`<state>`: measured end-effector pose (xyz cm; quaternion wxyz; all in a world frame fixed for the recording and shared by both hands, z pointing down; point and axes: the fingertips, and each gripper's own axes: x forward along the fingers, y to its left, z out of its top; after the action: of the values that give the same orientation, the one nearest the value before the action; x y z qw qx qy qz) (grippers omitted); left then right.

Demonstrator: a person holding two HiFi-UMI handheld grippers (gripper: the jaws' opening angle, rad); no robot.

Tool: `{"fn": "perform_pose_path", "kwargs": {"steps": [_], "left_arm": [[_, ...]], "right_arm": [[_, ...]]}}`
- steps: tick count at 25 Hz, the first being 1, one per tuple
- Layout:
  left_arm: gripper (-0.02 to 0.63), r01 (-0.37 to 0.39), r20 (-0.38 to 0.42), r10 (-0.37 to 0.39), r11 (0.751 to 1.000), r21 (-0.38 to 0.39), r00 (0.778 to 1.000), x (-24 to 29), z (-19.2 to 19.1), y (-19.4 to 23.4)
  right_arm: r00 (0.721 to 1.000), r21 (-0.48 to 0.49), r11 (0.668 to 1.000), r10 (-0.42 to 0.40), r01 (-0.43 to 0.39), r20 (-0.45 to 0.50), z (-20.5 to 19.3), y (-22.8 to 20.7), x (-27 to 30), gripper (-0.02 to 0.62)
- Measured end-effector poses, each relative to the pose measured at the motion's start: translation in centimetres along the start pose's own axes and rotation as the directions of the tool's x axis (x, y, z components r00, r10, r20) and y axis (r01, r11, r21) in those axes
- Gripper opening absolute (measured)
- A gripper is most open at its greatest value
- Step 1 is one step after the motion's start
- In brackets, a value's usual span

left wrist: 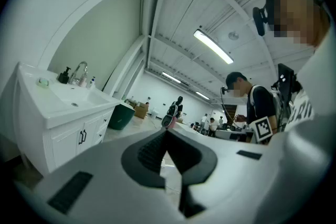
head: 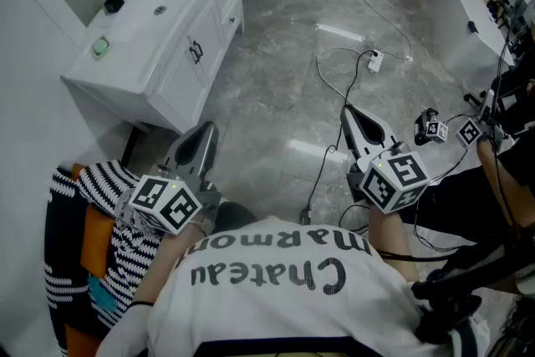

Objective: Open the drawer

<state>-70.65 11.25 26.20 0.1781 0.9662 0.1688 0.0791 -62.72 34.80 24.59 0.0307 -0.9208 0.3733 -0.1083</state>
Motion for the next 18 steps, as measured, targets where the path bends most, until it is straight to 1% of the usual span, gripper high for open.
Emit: {"fn": "perform_pose_path", "kwargs": {"steps": [3, 9, 12, 15, 16, 18], "left_arm": [[0.006, -0.002, -0.002, 0.002, 1.0, 0.03, 1.0, 0.3, 0.0, -0.3], [0.006, 0.02, 0.006, -0.02, 1.0, 0.014, 1.0, 0.6, 0.3, 0.0], [0.006, 0.056, 0.078, -0.056, 0.998, 0.007, 0.995, 0.3, 1.5, -0.4], [0.006, 0.082, 0.147, -0.086, 0.996, 0.035, 0.985, -0.5, 2.0, -1.2], [0.006, 0.096, 0.155, -0.102, 0.994, 0.047, 0.983, -0.7, 1.9, -1.4], [0.006, 0.133, 0.145, -0.138, 0.99, 0.047, 0.98, -0.7, 1.4, -1.6]], "right_arm": [[1.0, 0.001, 1.0, 0.001, -0.001, 0.004, 0.0, -0.2, -0.1, 0.008], [1.0, -0.004, 1.0, -0.004, 0.004, -0.006, -0.1, -0.2, 0.5, 0.008], [1.0, 0.007, 1.0, 0.005, -0.005, 0.001, 0.2, 0.1, 0.9, 0.008], [0.999, 0.009, 0.999, 0.032, -0.032, 0.024, 0.1, 0.7, 0.5, 0.008], [0.999, 0.003, 0.999, 0.036, -0.037, 0.028, 0.0, 0.8, 0.5, 0.008], [0.999, -0.008, 0.999, 0.038, -0.037, 0.025, -0.4, 0.9, 0.7, 0.008]]}}
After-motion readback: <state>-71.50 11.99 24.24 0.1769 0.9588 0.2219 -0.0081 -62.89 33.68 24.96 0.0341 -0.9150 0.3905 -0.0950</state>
